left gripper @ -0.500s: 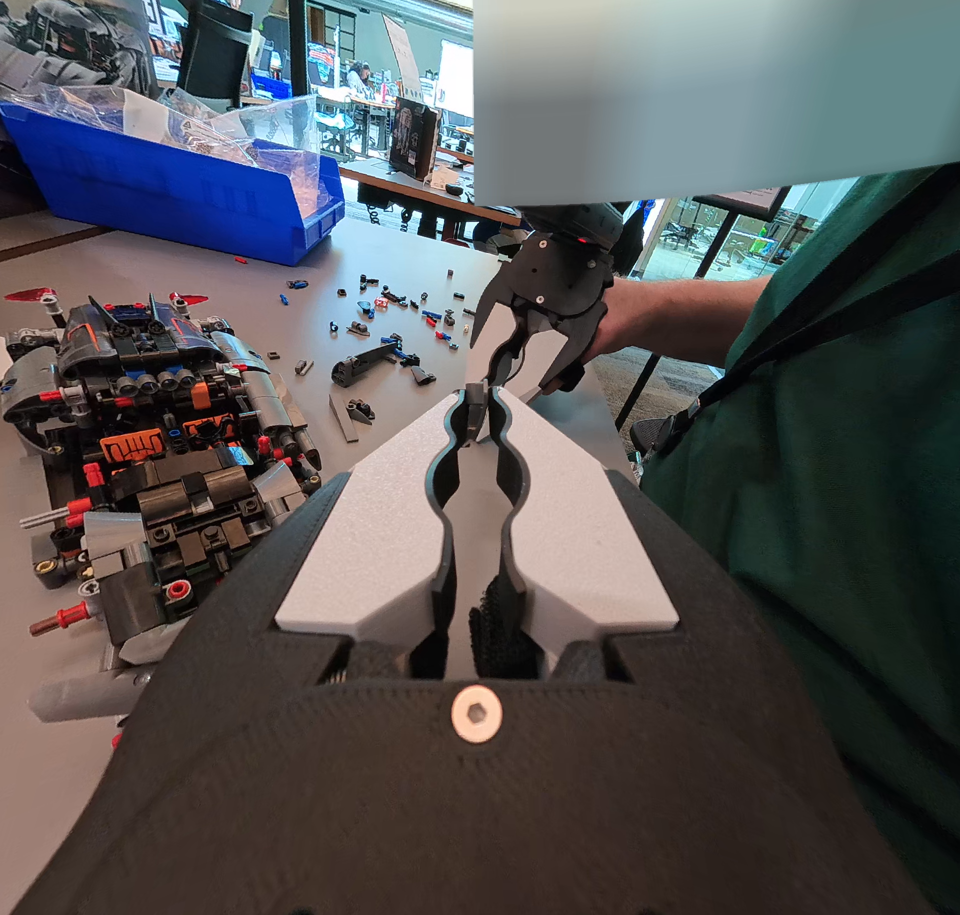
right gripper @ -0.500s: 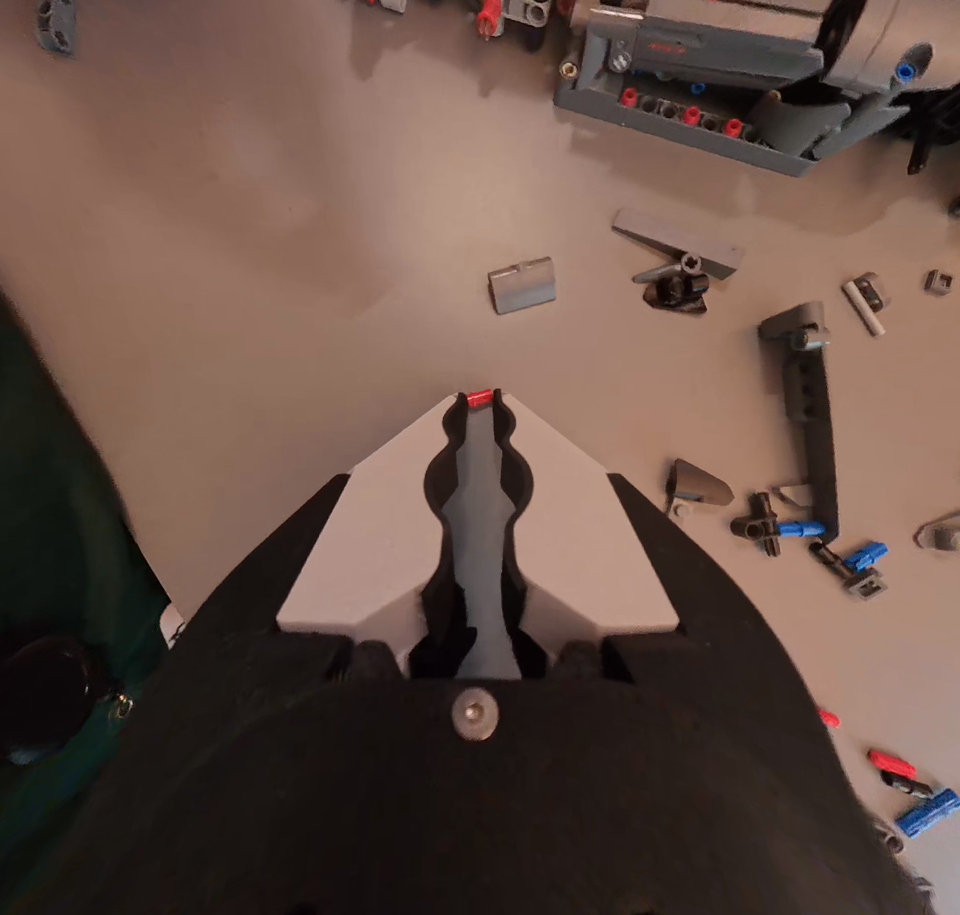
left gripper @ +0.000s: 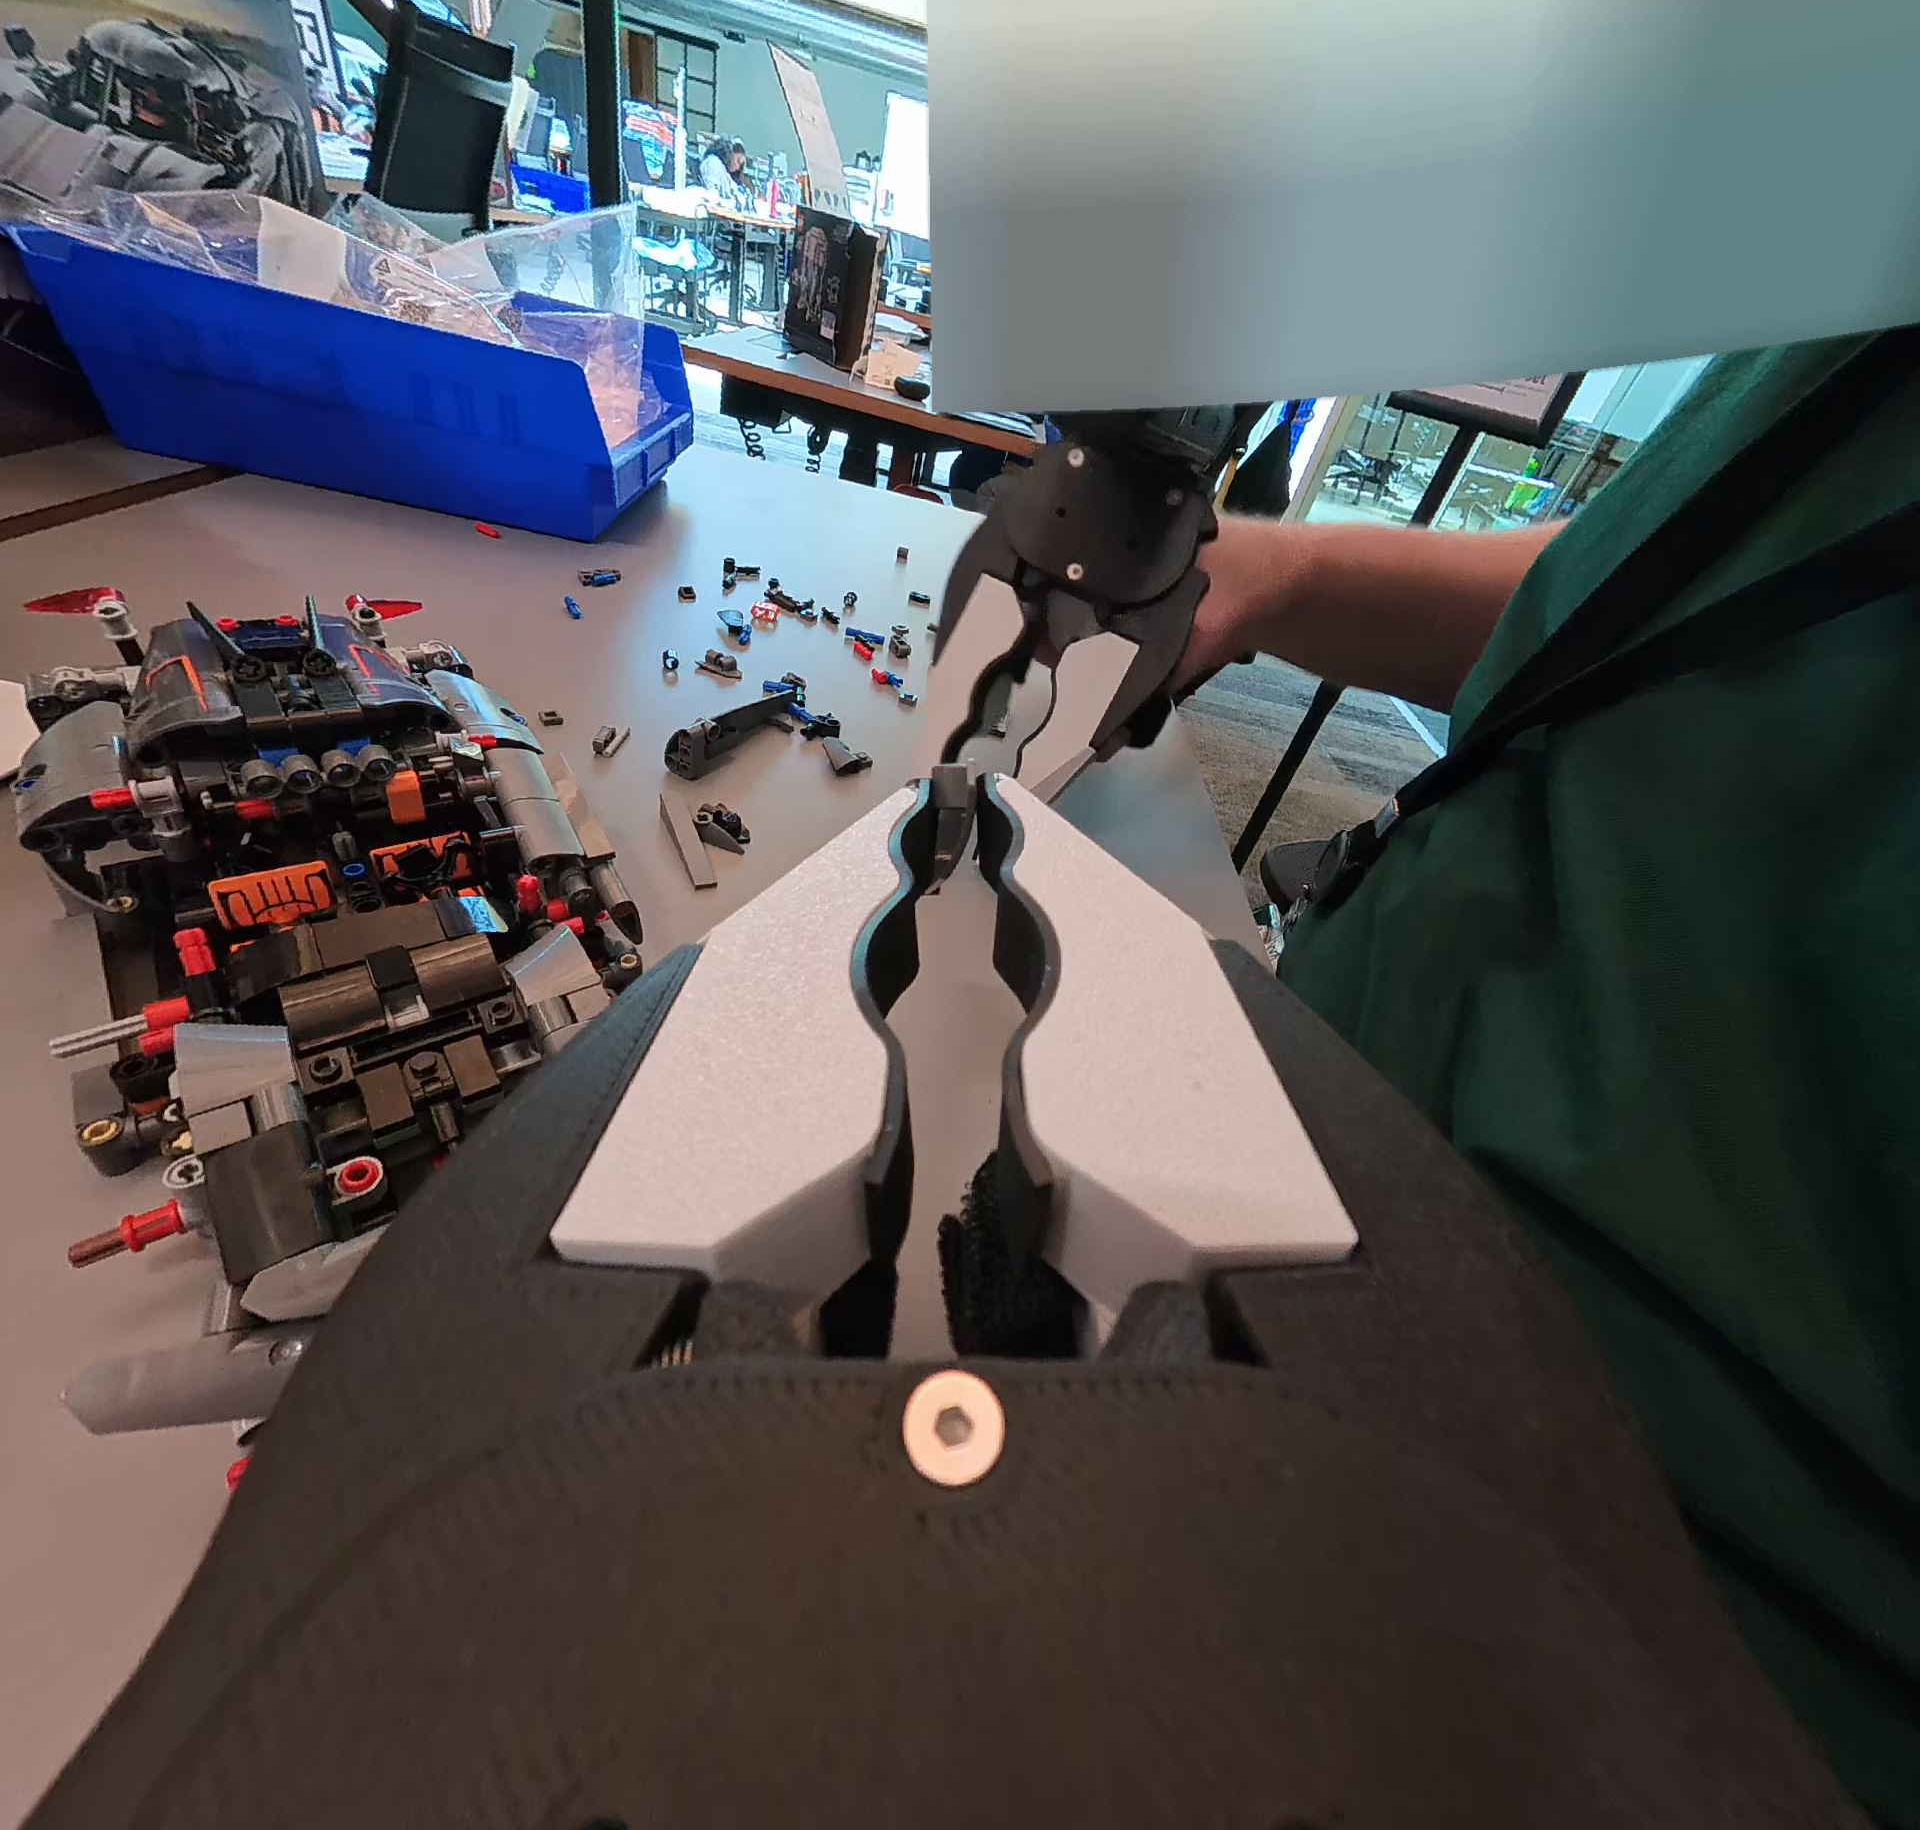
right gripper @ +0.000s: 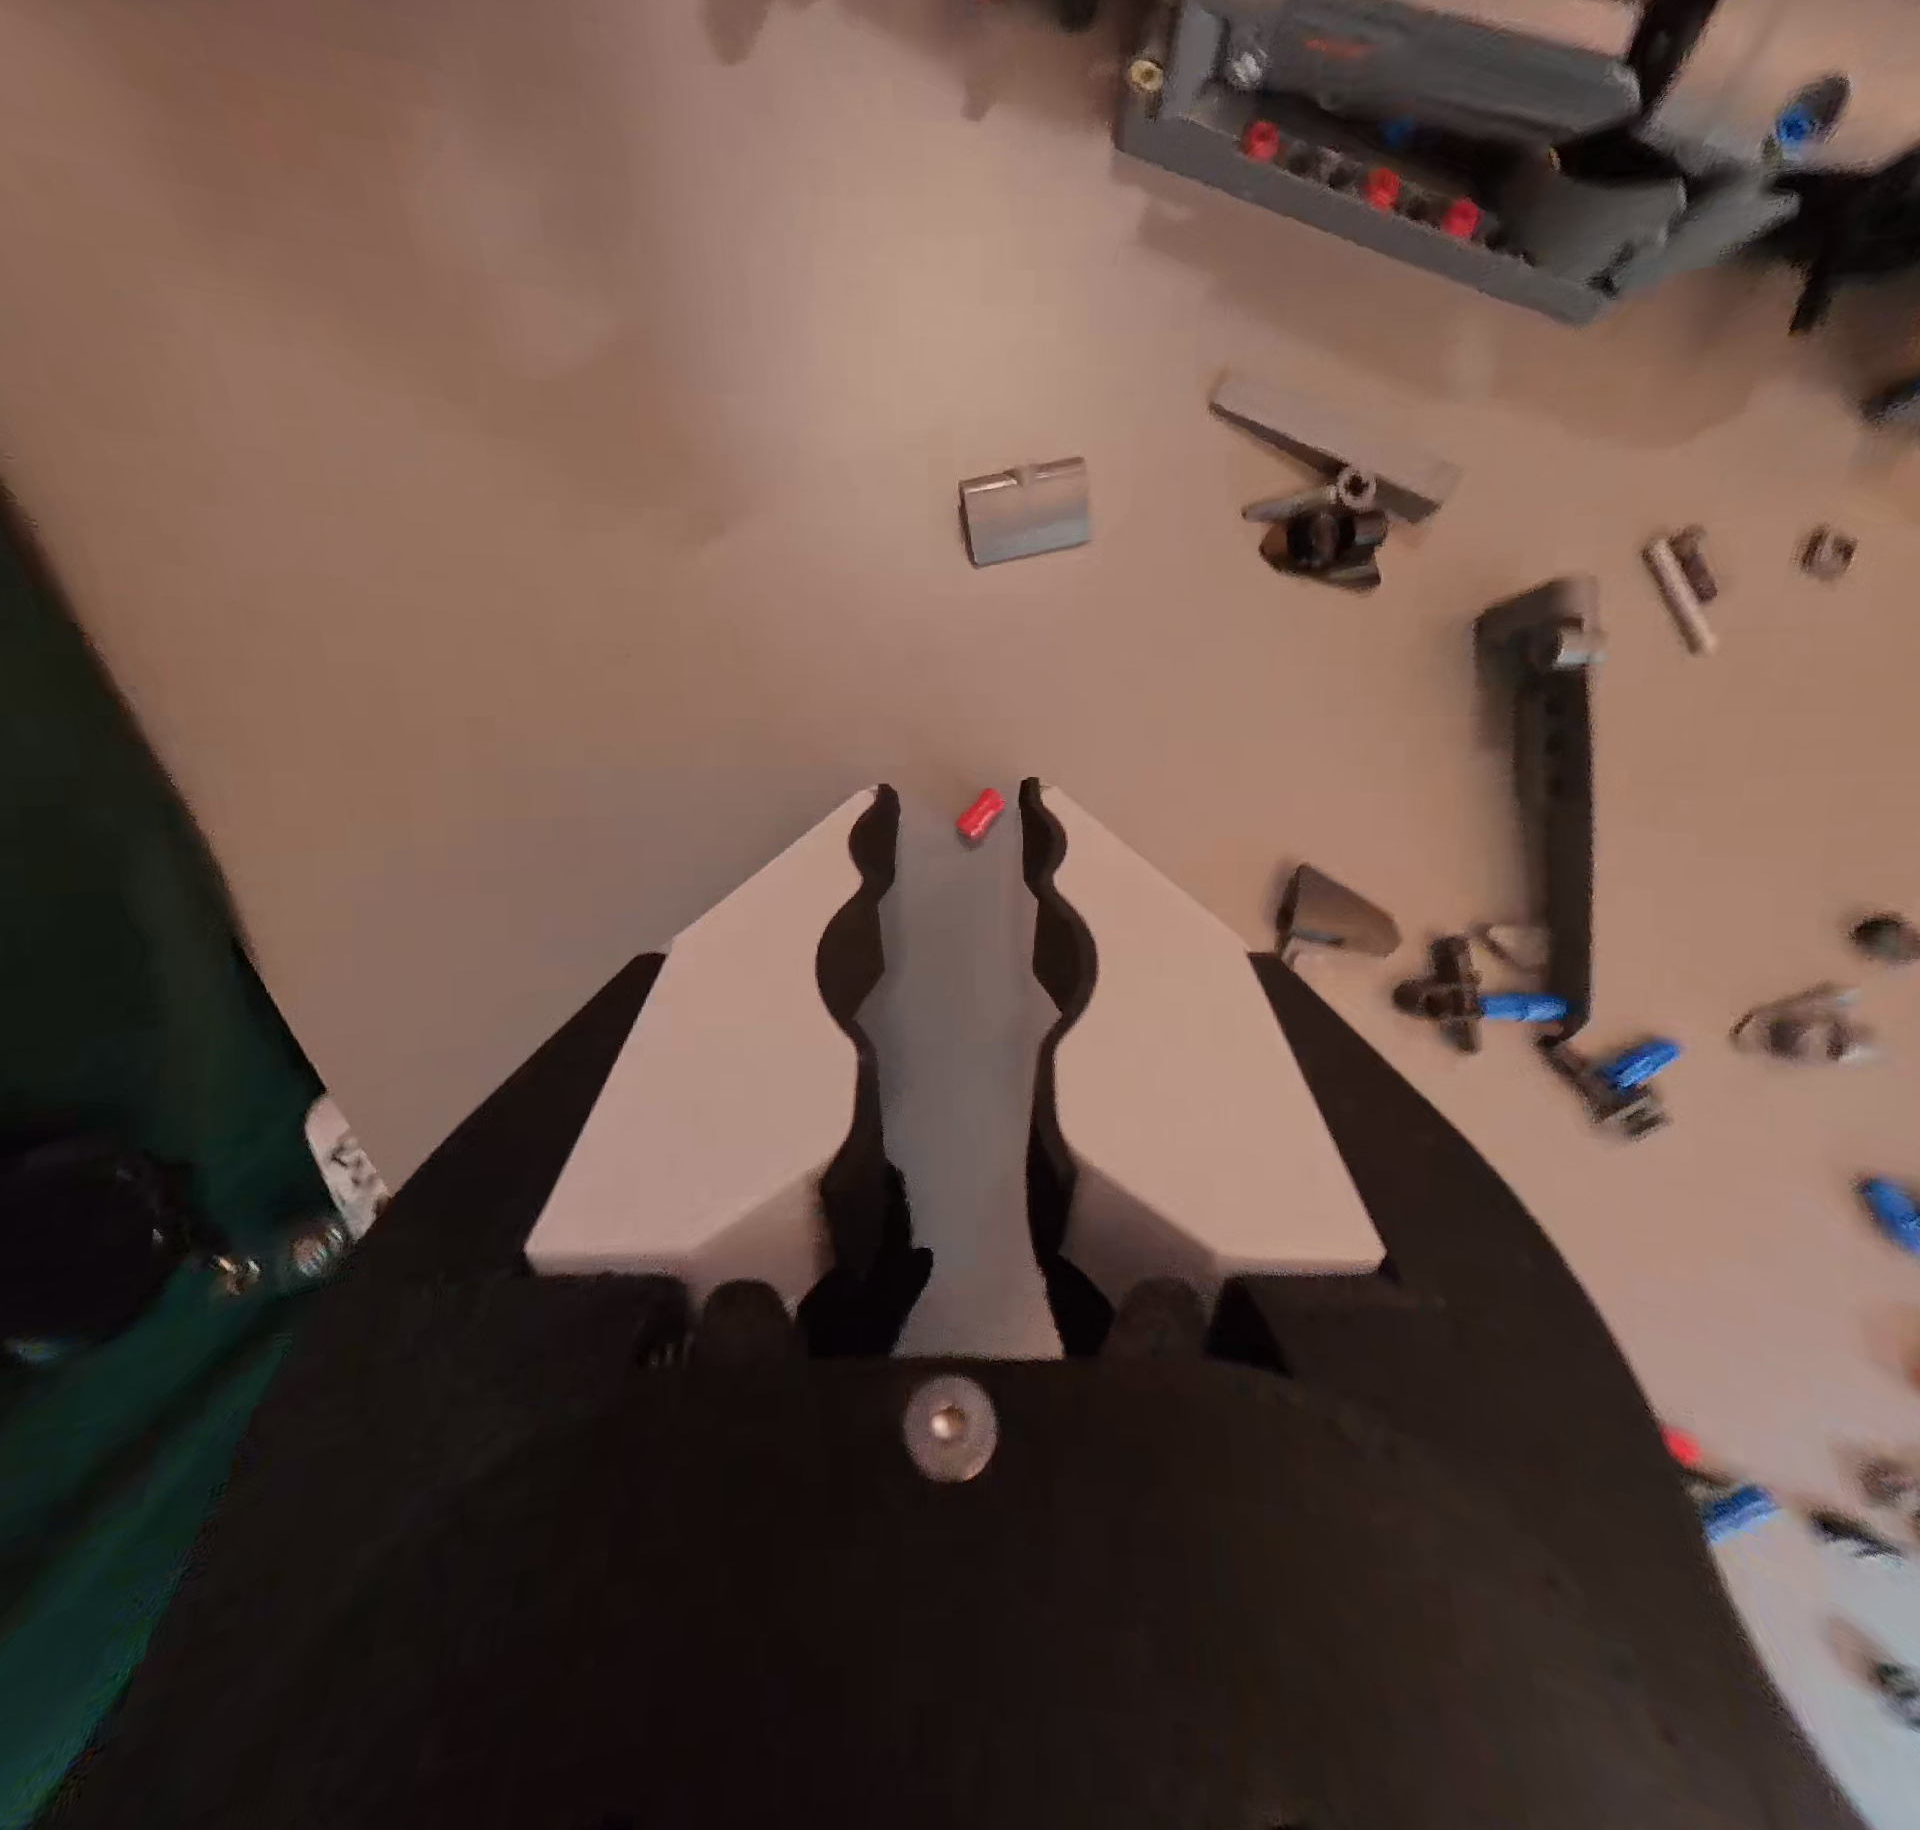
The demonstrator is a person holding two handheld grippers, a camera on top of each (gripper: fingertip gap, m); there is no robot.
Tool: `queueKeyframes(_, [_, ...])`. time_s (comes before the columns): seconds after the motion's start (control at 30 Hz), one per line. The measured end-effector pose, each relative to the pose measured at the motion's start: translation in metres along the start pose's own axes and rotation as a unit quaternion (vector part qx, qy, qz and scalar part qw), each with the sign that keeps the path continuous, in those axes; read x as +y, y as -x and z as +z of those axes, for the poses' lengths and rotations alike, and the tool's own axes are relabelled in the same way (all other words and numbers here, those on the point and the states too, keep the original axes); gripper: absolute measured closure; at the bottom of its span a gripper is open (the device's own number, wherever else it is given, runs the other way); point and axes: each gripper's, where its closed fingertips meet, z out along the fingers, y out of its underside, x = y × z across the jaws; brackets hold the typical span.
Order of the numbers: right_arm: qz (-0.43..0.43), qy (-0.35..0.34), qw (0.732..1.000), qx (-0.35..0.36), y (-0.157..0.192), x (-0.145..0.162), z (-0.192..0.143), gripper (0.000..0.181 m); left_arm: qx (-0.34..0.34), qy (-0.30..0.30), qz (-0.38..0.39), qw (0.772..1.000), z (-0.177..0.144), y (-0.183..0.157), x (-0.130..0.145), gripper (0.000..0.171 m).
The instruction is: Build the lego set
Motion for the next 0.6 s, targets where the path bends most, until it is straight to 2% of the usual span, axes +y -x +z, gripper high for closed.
queueKeyframes(0.13, [0.081, -0.025, 0.995, 0.045, -0.002, 0.007, 0.000, 0.162, 0.004, 0.000, -0.001, 1.000, 0.001, 0.001, 0.000, 0.166])
queueKeyframes(0.23, [0.103, -0.048, 0.990, 0.081, -0.009, 0.009, -0.004, 0.161, 0.012, 0.003, -0.002, 1.000, 0.003, -0.001, 0.001, 0.166])
queueKeyframes(0.43, [0.050, -0.045, 0.994, 0.082, -0.006, 0.012, -0.007, 0.166, 0.015, 0.003, -0.001, 1.000, 0.003, -0.003, 0.001, 0.166])
queueKeyframes(0.6, [0.018, -0.035, 0.998, 0.045, -0.008, 0.015, -0.003, 0.171, 0.012, 0.005, 0.001, 1.000, 0.003, -0.005, 0.002, 0.166])
